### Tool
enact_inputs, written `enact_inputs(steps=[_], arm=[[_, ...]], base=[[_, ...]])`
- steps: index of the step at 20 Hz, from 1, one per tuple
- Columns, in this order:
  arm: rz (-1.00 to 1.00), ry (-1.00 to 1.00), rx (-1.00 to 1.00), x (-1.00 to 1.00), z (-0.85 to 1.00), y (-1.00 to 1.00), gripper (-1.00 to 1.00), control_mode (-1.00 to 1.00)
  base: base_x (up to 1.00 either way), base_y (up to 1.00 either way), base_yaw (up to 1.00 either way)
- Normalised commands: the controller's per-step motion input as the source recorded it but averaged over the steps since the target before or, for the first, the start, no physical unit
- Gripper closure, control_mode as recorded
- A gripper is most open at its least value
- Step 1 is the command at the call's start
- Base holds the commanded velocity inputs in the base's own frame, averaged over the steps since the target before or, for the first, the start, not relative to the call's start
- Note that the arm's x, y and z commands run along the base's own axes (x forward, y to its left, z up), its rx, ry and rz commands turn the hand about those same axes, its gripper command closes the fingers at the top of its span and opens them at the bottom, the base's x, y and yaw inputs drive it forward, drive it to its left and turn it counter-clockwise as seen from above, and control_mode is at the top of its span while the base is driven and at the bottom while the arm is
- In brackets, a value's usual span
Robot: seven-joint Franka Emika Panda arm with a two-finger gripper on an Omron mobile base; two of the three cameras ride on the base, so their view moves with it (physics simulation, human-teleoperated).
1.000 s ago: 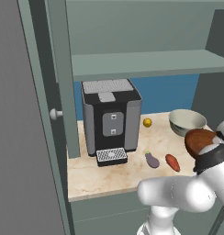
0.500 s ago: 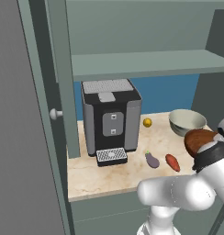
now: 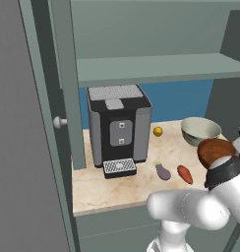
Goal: Pick both bowls and place them on the counter. Then place the eggplant in one bowl and place the sweet potato in the other bowl.
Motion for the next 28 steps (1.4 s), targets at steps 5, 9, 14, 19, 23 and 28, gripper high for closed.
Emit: enact_inputs(steps=[5,9,14,19,23,28], arm=[[0.0,0.0,0.0,-0.36,0.3,0.28,-1.0,-1.0],[0.08,0.0,-0.05,-0.31,0.31,0.43,-1.0,-1.0],[0.16,0.0,-0.12,-0.21,0.25,0.57,-1.0,-1.0],[0.23,0.0,-0.13,-0.05,0.08,0.65,-1.0,-1.0],[0.2,0.0,-0.05,0.03,0.0,0.67,-1.0,-1.0],[0.2,0.05,0.0,0.25,0.0,0.6,-1.0,-1.0]], base=[[0.0,0.0,0.0],[0.0,0.0,0.0],[0.0,0.0,0.0],[0.0,0.0,0.0],[0.0,0.0,0.0],[0.0,0.0,0.0]])
